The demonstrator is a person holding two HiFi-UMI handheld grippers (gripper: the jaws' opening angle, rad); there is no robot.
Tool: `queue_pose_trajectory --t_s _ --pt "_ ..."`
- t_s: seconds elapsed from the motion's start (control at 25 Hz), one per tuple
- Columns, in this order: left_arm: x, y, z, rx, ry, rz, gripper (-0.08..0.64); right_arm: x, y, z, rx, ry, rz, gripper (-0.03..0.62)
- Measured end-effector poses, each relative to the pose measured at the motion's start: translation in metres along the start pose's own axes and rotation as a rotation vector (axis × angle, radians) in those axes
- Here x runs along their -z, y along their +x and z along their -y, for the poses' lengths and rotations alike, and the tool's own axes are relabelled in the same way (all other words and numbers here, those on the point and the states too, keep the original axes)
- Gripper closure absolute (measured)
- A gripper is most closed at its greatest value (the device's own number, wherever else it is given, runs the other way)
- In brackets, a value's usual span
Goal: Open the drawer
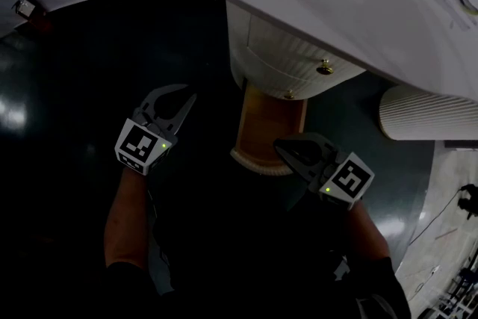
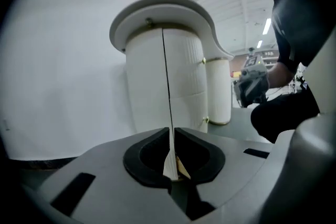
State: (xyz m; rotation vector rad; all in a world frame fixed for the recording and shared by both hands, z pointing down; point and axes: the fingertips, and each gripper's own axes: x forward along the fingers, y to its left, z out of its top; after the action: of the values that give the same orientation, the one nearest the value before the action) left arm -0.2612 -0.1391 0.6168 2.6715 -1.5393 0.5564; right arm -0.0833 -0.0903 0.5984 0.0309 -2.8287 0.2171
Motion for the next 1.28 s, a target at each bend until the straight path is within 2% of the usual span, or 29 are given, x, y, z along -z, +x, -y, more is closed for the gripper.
queue_pose_trajectory --t_s 0.08,0.2,0.36,0.56,0.72,0.88,1.04,1.16,1.28 --pt "-0.035 -0.017 0.012 0.002 -0.037 0.059 0.522 -0.021 -0.003 -0.007 -0.001 0.002 0.003 0.575" --pt "-0.11 -0.041 0.06 0.04 -0.063 0.127 0.522 -0.064 -0.032 -0.037 -0.029 0.001 -0.005 0.575" --pt "-0.189 -0.077 0.107 0.051 0.002 0.02 0.522 -0.123 -0.064 -0.093 -0.071 -0.005 -0.038 0.575" --pt "-0.286 -0.123 0.115 0.046 -0.105 0.049 0.522 -0.219 -0.091 -0.142 -0.082 0.036 -0.017 0.575" --pt "-0.353 -0.156 0.123 0.04 -0.133 0.025 0.523 -0.286 -0.117 -0.165 -0.082 0.107 0.005 0.575" --pt "-0.414 -0.196 0.132 0.065 -0.192 0.023 0.526 -0.356 -0.136 -0.193 -0.076 0.135 0.033 0.576" --pt "-0.465 -0.228 0.131 0.069 -0.254 0.047 0.526 -0.404 -0.147 -0.213 -0.057 0.126 0.042 0.577" --pt "-0.489 -0.248 0.128 0.075 -0.288 0.061 0.529 -0.437 -0.149 -0.223 -0.021 0.13 0.075 0.577" --pt "-0.504 -0.26 0.122 0.068 -0.274 0.059 0.529 -0.468 -0.152 -0.226 0.03 0.128 0.127 0.577"
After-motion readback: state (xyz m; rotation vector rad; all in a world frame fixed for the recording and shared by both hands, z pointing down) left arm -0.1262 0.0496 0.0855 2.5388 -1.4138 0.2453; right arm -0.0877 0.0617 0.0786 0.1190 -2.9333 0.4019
